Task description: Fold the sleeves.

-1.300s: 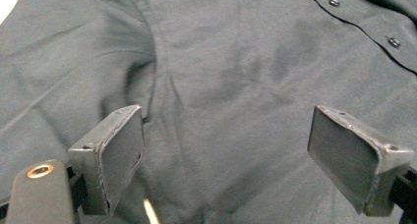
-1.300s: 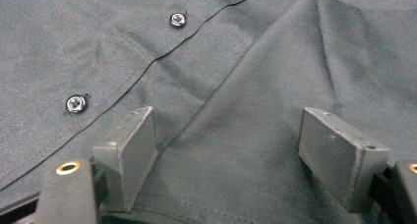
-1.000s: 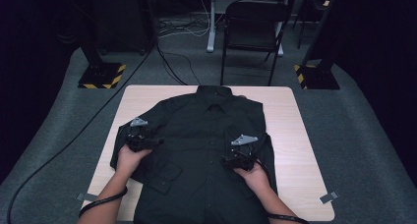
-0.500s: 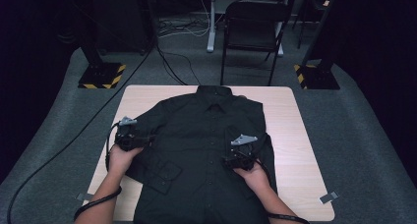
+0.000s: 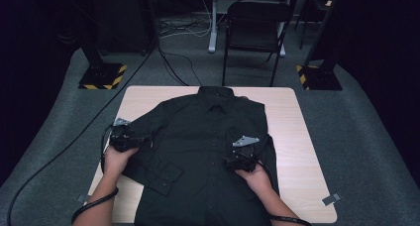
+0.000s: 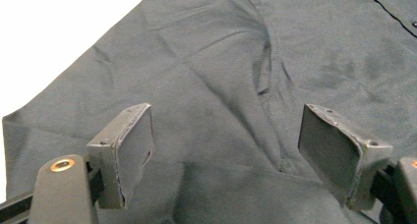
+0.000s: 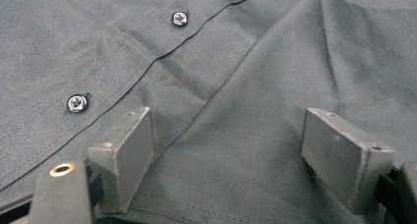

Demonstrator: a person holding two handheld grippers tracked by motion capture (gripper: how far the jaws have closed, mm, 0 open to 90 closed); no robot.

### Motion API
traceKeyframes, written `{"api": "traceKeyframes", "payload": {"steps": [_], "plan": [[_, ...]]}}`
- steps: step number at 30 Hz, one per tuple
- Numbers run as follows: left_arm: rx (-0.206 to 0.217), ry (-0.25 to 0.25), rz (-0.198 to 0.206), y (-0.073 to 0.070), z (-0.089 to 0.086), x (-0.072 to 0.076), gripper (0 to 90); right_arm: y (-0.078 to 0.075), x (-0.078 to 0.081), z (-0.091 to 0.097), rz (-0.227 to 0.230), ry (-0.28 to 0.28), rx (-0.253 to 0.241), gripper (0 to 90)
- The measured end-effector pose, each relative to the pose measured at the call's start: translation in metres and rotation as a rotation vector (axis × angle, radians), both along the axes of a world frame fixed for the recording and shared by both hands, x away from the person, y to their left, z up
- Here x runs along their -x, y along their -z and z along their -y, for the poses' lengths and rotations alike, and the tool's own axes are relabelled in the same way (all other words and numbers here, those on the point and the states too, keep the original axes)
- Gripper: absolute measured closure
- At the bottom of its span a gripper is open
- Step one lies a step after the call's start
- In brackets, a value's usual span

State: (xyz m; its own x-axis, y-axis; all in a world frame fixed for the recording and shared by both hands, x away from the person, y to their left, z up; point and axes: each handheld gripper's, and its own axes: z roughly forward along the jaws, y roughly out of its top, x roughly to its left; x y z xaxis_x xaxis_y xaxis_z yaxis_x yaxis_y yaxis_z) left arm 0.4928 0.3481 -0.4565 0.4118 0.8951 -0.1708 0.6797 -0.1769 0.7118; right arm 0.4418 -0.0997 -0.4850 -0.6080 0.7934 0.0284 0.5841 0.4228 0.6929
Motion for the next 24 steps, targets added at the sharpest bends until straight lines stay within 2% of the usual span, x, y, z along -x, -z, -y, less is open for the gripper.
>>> {"api": "traceKeyframes", "payload": {"steps": [7,24], "plan": [[0.021,-0.042,-0.013,0.002,-0.015,0.000,22.2,0.000,0.000,0.000,0.001,0.000,0.000,19.5],[0.007,-0.112,-0.022,0.002,-0.042,0.004,31.4,0.000,0.000,0.000,0.001,-0.001,0.000,19.5]]}}
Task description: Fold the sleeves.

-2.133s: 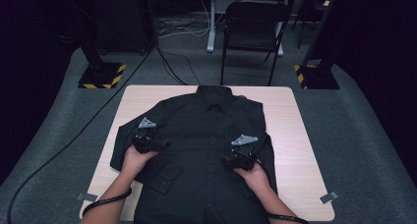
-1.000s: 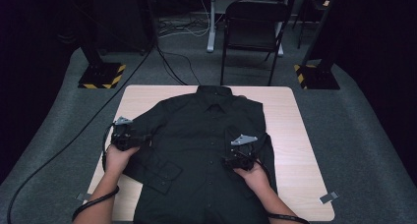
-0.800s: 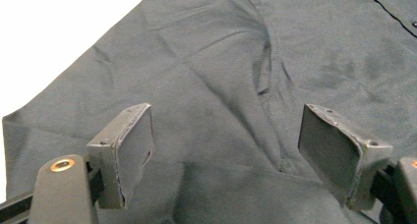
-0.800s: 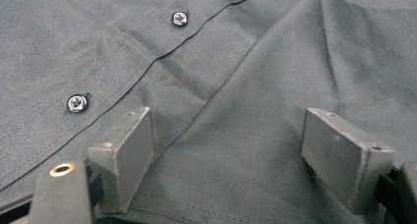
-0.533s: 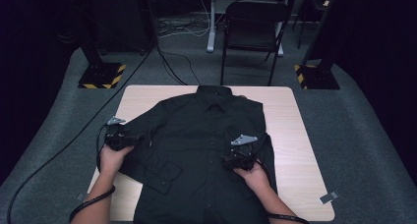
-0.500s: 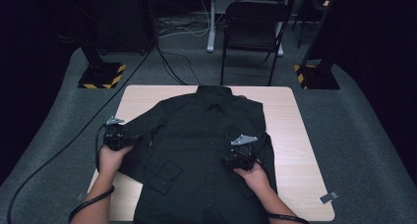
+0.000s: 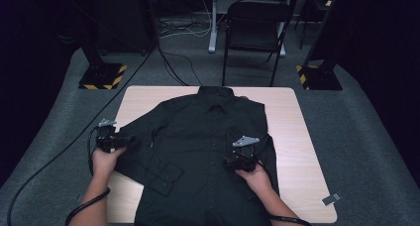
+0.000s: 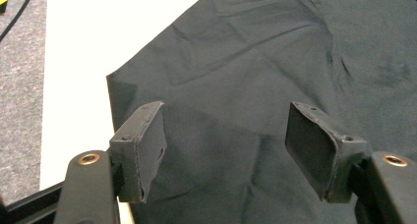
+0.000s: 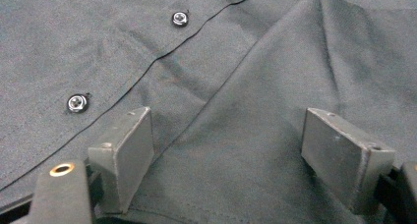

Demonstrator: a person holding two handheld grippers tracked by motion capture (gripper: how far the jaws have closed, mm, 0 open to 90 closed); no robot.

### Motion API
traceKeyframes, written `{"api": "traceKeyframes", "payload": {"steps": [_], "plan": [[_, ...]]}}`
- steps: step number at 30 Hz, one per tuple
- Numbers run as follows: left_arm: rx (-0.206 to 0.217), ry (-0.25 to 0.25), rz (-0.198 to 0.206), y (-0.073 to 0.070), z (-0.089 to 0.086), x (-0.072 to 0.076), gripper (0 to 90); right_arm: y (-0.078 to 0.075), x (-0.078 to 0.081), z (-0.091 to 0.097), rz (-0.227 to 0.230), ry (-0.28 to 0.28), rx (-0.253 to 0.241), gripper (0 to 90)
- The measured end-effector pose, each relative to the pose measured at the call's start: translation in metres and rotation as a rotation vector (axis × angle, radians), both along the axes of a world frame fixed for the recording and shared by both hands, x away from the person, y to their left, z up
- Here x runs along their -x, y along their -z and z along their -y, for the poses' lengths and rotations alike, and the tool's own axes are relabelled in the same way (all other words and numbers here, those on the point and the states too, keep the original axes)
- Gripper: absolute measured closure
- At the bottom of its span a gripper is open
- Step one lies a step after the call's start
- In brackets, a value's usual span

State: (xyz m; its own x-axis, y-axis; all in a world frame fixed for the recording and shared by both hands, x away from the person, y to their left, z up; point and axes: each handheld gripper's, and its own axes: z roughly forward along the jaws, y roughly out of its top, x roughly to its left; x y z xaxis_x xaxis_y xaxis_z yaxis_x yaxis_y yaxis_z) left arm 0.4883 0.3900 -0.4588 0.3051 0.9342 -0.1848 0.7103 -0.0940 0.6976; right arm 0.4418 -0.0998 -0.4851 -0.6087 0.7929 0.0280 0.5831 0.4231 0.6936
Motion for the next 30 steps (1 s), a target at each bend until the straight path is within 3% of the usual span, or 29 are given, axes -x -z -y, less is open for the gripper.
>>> {"api": "traceKeyframes", "payload": {"steps": [12,30], "plan": [[-0.017,-0.029,-0.038,0.006,-0.012,0.003,40.1,0.000,0.000,0.000,-0.002,-0.001,0.000,19.3],[0.003,-0.085,-0.072,0.011,-0.032,0.007,55.2,0.000,0.000,0.000,-0.002,-0.004,0.001,19.1]]}}
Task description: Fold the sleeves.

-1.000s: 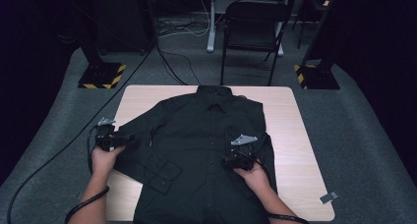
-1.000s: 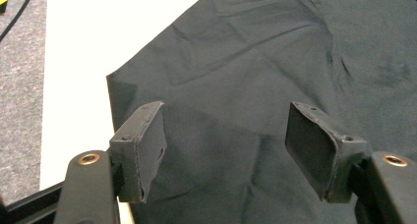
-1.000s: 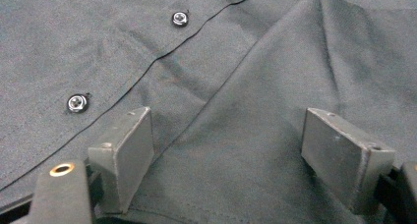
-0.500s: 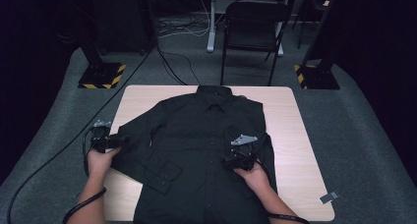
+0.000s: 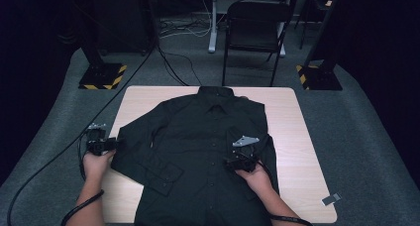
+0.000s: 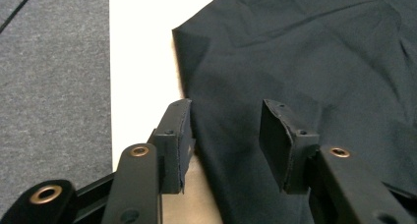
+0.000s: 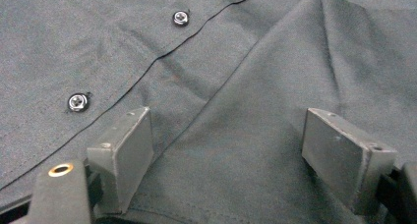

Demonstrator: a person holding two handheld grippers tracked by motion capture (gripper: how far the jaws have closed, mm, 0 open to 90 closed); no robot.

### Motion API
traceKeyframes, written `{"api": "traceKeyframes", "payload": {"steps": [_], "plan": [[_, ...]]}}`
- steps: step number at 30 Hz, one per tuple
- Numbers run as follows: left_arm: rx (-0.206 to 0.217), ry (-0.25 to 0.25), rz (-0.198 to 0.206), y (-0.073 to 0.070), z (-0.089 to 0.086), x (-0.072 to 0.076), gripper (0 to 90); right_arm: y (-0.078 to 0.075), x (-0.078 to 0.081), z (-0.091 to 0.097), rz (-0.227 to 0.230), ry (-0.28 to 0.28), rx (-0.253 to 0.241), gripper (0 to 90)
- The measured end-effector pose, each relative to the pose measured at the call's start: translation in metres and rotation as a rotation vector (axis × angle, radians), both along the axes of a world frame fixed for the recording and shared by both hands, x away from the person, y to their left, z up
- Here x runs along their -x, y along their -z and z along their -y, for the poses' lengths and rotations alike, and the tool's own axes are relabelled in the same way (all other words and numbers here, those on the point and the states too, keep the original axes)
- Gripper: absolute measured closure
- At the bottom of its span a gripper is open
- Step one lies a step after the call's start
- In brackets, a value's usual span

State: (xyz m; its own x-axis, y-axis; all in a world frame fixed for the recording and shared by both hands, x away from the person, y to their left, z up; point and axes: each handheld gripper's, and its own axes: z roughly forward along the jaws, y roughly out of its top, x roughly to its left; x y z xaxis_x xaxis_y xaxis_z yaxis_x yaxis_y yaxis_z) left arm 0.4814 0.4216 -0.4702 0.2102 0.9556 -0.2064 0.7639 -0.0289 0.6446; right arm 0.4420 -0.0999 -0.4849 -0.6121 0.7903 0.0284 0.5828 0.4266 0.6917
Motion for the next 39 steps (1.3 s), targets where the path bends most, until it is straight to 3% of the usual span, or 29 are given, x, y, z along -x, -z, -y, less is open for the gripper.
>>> {"api": "traceKeyframes", "payload": {"steps": [11,18,27,39], "plan": [[0.017,0.005,-0.029,0.003,-0.005,0.003,63.4,0.000,0.000,0.000,0.000,-0.001,0.000,19.1],[0.016,0.029,-0.036,0.004,-0.005,0.004,78.1,0.000,0.000,0.000,0.000,-0.001,0.000,19.1],[-0.013,0.080,0.018,-0.008,0.002,0.006,87.3,0.000,0.000,0.000,0.000,-0.001,0.000,19.1],[-0.001,0.168,0.111,-0.030,0.015,0.009,88.1,0.000,0.000,0.000,-0.001,-0.001,0.000,19.1]]}}
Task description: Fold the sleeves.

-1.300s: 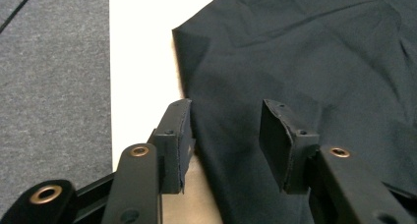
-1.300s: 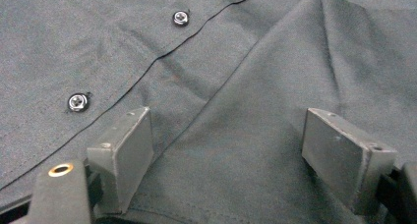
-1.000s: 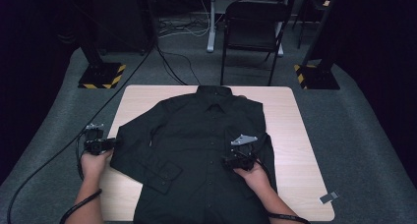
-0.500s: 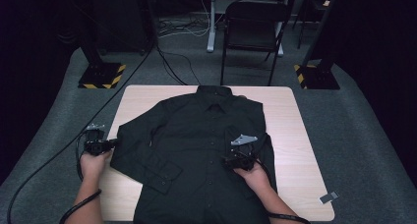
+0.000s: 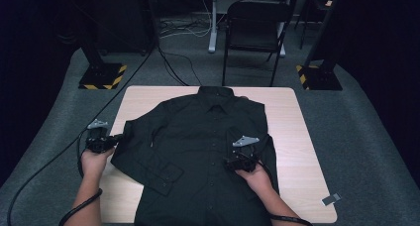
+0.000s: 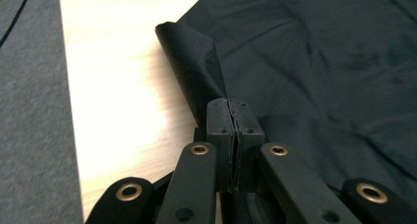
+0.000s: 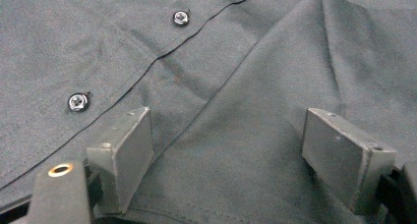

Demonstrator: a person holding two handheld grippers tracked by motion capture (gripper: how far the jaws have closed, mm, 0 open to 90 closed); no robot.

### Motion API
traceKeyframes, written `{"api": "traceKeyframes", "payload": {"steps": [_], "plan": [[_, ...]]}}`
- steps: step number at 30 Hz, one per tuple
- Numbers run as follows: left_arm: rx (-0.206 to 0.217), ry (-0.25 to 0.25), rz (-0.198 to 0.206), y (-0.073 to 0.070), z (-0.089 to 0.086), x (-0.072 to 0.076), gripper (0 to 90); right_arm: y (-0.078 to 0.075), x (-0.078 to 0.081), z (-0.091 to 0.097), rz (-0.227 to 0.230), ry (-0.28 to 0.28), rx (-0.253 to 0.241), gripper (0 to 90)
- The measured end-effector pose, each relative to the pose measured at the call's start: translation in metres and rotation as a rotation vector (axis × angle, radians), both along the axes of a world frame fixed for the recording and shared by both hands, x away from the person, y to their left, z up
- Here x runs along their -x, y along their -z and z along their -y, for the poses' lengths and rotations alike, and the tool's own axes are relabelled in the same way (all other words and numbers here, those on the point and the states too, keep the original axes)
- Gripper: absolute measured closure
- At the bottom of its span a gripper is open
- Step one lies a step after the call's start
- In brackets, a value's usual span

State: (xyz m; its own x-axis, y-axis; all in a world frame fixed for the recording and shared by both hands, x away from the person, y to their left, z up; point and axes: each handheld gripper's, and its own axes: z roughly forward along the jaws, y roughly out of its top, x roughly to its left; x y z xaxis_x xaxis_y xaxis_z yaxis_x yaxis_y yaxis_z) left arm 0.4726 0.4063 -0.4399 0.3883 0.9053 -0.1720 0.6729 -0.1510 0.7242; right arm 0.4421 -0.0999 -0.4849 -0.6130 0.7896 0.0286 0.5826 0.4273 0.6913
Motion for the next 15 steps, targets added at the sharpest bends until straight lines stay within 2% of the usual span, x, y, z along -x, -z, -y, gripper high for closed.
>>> {"api": "traceKeyframes", "payload": {"steps": [2,3,7,11,15], "plan": [[0.001,0.012,0.009,-0.003,0.002,0.000,88.1,0.000,0.000,0.000,0.000,0.000,0.000,19.1],[0.002,0.029,0.023,-0.006,0.005,0.001,88.1,0.000,0.000,0.000,0.000,0.000,0.000,19.1],[0.010,0.084,0.036,-0.012,0.011,0.000,88.2,0.000,0.000,0.000,0.000,0.001,0.000,19.0],[0.010,0.108,0.049,-0.016,0.017,0.000,88.3,0.000,0.000,0.000,0.000,0.001,0.000,19.1],[0.047,0.129,0.066,-0.021,0.020,0.000,88.3,0.000,0.000,0.000,0.000,0.001,-0.001,19.1]]}}
